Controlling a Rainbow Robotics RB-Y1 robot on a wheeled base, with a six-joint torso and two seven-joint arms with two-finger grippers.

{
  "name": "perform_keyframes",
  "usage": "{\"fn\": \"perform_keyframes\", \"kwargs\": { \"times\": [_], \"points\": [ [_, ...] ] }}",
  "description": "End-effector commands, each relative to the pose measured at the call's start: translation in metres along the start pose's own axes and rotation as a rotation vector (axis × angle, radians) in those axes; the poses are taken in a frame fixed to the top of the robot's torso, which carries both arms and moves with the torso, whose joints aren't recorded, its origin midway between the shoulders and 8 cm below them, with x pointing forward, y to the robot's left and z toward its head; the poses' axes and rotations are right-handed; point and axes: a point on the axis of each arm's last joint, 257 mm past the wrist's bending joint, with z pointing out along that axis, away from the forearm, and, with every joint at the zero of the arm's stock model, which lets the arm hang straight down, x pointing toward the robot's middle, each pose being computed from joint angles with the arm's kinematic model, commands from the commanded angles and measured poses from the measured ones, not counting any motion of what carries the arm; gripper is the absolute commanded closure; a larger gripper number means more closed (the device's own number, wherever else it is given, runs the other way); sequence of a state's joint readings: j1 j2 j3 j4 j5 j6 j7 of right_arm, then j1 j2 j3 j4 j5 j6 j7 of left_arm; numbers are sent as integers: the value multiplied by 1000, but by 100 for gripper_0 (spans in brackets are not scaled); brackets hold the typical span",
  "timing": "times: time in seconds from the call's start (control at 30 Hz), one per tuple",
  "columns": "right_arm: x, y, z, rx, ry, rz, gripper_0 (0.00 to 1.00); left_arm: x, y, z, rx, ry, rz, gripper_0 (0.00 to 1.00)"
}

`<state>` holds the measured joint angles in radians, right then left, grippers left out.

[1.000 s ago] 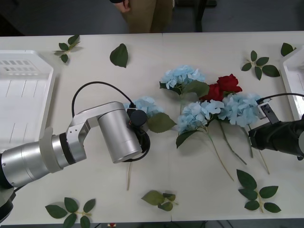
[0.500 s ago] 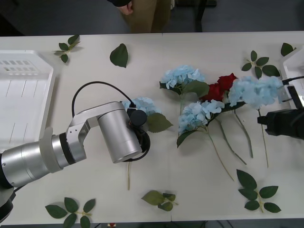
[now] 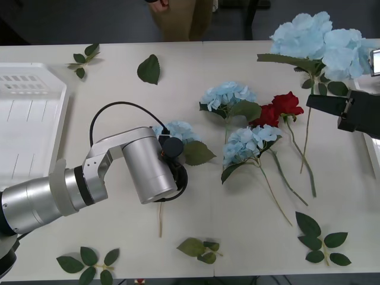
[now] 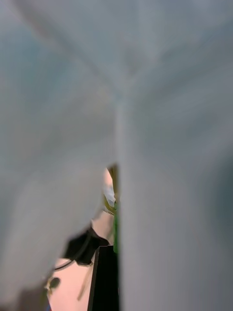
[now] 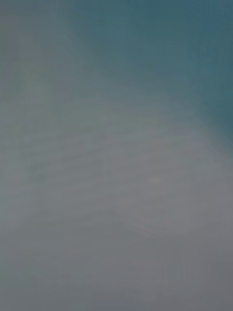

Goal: Place the red flowers into the right box and the blue flowers into the left box. If a person shows an open palm, hand one flower to the person first, then continue sorting.

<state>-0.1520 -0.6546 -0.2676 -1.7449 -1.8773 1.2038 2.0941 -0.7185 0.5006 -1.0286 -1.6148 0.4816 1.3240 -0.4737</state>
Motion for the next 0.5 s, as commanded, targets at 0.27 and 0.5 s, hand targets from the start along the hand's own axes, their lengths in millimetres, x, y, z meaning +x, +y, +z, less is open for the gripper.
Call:
{"fn": "perform_keyframes", "kwargs": {
  "times": [0.27,0.5],
  "points": [
    [-54,96,93,-262,-94,-104,100,-28,9,-8,-18,-63,68,100],
    [-63,96,109,-247,-147,-63,100,-30,9,-8,-20,-70,77,0]
  ]
}}
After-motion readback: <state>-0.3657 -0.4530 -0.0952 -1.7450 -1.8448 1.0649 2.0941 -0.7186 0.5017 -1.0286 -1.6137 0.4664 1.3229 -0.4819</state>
